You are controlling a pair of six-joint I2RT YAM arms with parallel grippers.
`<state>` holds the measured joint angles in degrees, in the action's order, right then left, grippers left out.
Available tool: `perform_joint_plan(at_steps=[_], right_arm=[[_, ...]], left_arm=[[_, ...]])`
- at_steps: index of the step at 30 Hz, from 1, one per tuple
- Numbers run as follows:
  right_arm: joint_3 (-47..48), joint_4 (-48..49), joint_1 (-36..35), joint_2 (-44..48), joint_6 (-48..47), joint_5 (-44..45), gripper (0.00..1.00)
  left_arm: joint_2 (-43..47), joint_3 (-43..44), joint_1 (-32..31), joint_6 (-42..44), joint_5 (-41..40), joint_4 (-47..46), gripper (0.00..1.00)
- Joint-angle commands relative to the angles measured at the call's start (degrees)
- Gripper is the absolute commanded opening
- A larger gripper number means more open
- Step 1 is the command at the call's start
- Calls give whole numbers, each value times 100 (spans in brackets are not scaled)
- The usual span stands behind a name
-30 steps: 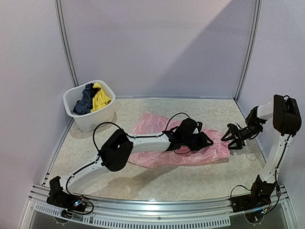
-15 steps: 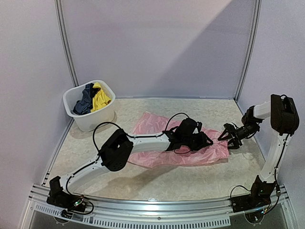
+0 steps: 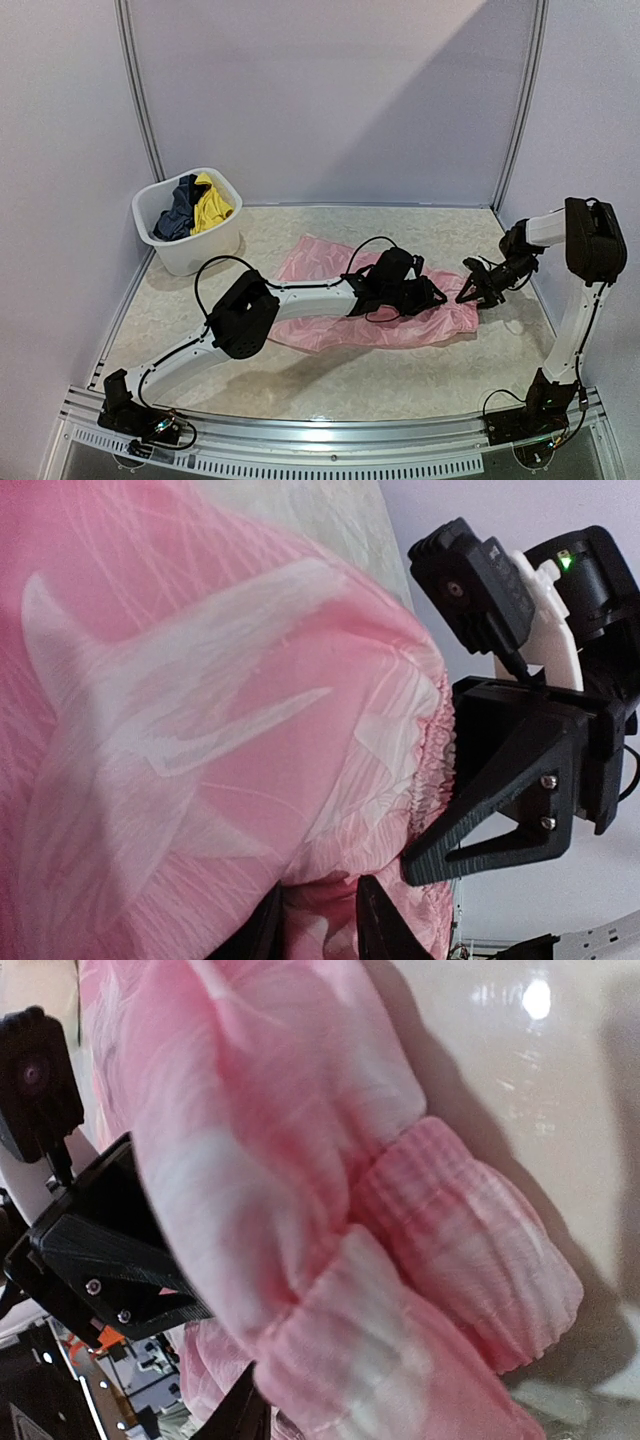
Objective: Fold and stack the mixed laundry pile
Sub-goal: Pick up the rectangle-folded shorts from the center of the board.
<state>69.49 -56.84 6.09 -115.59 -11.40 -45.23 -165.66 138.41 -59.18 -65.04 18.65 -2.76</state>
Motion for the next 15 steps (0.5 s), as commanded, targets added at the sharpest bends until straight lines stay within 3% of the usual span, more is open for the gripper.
perform_joint_plan(at_steps=[1, 4, 10, 15], right_arm=[[-12, 319, -40, 382, 27, 337, 26], [131, 243, -38, 369, 17, 284, 2], [341, -17, -37, 387, -45, 226, 0], [505, -242, -40, 679, 7, 233, 0]], left_arm=[[-174, -254, 108, 73, -64, 557, 26], [-82, -366, 125, 117, -82, 537, 27], [469, -730, 238, 461, -110, 541, 36], [1699, -1454, 367, 1362, -461, 697, 48]])
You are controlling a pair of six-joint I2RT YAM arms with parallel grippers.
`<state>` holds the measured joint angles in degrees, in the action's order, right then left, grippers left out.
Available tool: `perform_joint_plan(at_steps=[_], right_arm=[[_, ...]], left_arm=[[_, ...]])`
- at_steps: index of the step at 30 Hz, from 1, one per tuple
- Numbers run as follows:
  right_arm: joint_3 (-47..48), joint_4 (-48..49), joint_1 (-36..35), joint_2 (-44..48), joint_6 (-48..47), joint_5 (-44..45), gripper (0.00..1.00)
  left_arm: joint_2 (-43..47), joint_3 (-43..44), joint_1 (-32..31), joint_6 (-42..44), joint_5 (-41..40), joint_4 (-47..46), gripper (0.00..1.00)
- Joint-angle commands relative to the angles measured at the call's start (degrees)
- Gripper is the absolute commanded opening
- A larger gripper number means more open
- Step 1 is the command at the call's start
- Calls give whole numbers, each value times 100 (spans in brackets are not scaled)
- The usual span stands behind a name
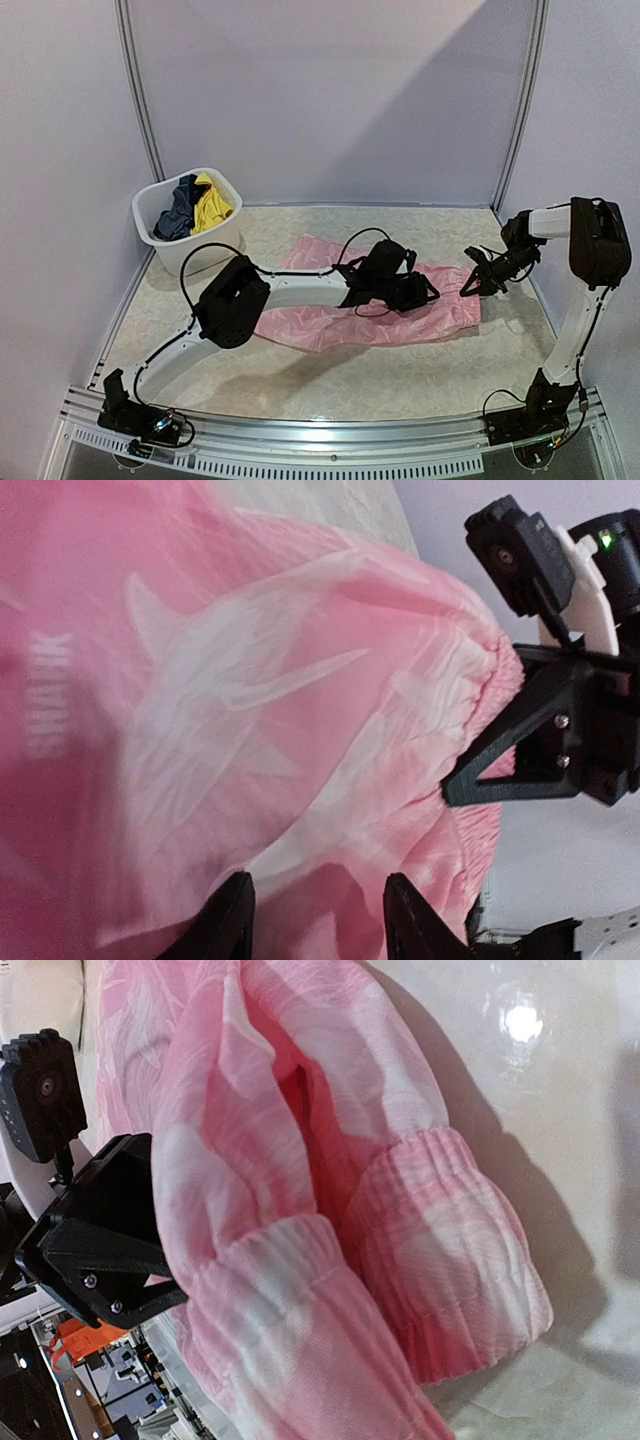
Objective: Fold and stack the mixed laundry pile
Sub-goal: Pick up the rectangle-folded shorts from the center of the board, then fold the rectangle-folded shorts at the center of the board.
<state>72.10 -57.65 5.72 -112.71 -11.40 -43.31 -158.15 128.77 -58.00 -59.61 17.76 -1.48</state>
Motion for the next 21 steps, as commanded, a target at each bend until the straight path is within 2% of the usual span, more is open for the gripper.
perform_joint_plan(at_steps=[1, 4, 8, 11, 15, 21], right_arm=[[251, -178, -1, 439, 27, 49, 0], [236, -199, -1, 511, 91, 40, 0], [210, -217, 0, 448, 144, -75, 0], [209, -235, 0, 363, 181, -172, 0], [196, -269, 7, 232, 199, -219, 1], [235, -286, 84, -18, 255, -350, 11]], left_arm=[[1175, -633, 268, 1031, -487, 637, 50], [1708, -799, 244, 1835, -833, 1053, 57], [1849, -285, -39, 3478, -1393, 2186, 60], [1599, 429, -472, 5049, -2107, 3042, 61], [1159, 1022, -996, 6891, -2976, 3388, 61], [297, 1839, -1469, 8227, -3593, 3539, 61]])
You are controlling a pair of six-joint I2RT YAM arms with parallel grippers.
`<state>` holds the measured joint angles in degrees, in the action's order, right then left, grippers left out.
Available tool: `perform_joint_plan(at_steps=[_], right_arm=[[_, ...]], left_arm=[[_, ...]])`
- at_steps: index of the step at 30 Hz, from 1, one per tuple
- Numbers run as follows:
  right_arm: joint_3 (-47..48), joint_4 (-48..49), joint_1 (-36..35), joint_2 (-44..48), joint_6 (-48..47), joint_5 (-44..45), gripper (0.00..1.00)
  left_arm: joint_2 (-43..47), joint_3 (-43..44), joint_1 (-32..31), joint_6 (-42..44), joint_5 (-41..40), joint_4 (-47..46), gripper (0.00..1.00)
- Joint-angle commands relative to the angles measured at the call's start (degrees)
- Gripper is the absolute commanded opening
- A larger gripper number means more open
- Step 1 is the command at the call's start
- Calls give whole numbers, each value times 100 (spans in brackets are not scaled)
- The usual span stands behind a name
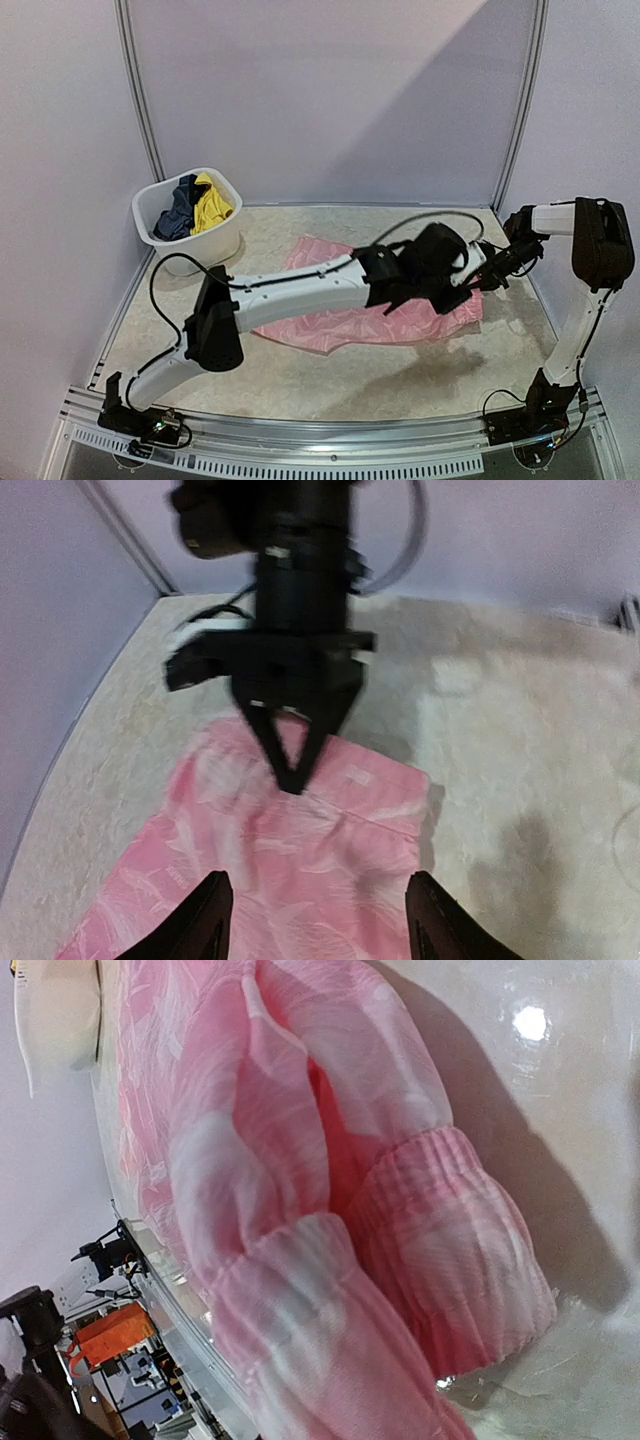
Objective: Fold and stack the mixed laundry pile
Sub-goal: Fold the rectangle-folded shorts at the center of the board.
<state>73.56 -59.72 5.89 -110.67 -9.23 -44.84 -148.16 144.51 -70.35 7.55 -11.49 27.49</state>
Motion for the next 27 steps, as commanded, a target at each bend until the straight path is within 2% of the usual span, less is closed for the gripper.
perform_joint_plan(at_steps=[1, 13, 21, 27], right_arm=[[88, -83, 76, -268, 43, -215, 12], [-65, -27, 123, -465, 107, -373, 14], [-195, 47, 123, -420, 202, -323, 16], [-213, -9, 129, -463, 137, -304, 16]], left_arm=[[-795, 290, -282, 1619, -712, 587, 61], [-1173, 144, -439, 1750, -807, -85, 61], [-1178, -160, -611, 2252, -1147, -837, 59], [-990, -333, -730, 2443, -595, -872, 57]])
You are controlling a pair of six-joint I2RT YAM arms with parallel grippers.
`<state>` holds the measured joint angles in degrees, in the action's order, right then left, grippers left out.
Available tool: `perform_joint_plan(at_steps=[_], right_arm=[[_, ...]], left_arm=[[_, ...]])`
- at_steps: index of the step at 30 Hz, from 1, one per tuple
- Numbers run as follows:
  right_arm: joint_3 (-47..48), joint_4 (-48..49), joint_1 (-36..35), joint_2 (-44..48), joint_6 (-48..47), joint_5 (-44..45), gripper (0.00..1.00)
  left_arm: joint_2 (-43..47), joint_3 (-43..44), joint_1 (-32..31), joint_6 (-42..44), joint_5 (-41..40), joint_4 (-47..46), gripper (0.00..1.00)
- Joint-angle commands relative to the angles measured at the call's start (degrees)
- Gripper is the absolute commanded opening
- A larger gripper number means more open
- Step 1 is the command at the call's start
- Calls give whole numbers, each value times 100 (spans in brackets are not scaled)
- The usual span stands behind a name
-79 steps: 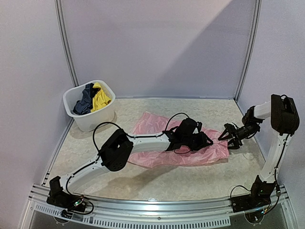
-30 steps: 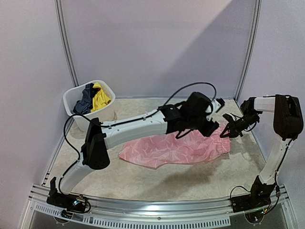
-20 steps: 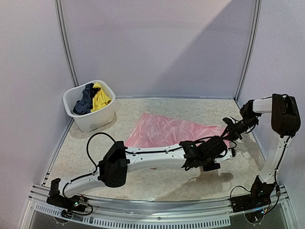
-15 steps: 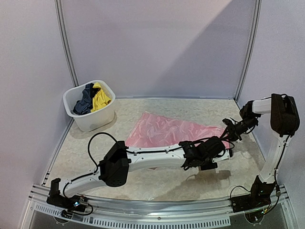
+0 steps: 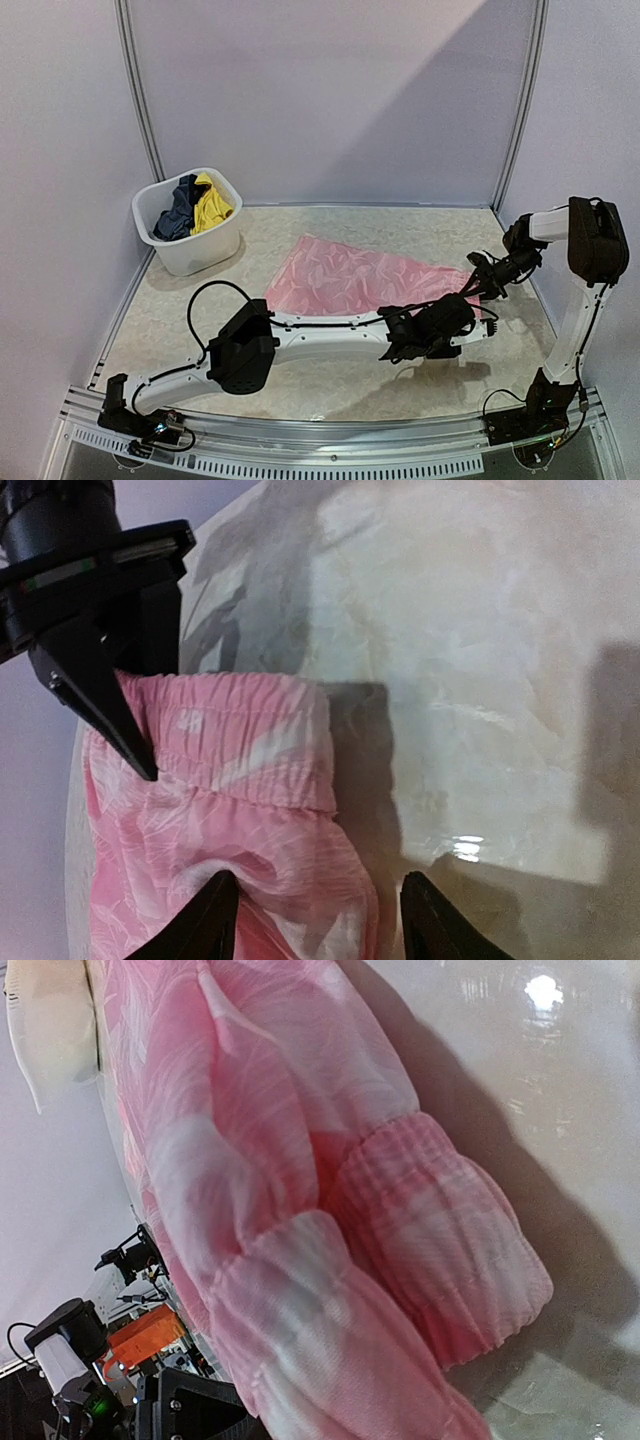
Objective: Fold and stack the mixed laundry pile
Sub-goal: Fold the rectangle-folded shorts at the center of the board.
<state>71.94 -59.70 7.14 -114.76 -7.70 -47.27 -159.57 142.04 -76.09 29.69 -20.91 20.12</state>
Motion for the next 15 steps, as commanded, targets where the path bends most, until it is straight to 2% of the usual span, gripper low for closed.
perform_joint_plan(at_steps=[1, 3, 7, 10, 15], right_arm=[[-42, -17, 7, -64, -27, -71, 16], [4, -42, 23, -87, -50, -77, 15], [109, -130, 70, -96, -127, -120, 1], [139, -143, 71, 34, -149, -76, 0], [411, -396, 10, 353, -47, 141, 0]], left_arm=[[177, -73, -170, 234, 383, -4, 57], [316, -187, -222, 187, 292, 219, 56], [1225, -1823, -294, -74, 193, -211, 56], [2245, -3068, -278, -502, 403, -809, 57], [3620, -4394, -275, -1243, 1123, -1268, 58]])
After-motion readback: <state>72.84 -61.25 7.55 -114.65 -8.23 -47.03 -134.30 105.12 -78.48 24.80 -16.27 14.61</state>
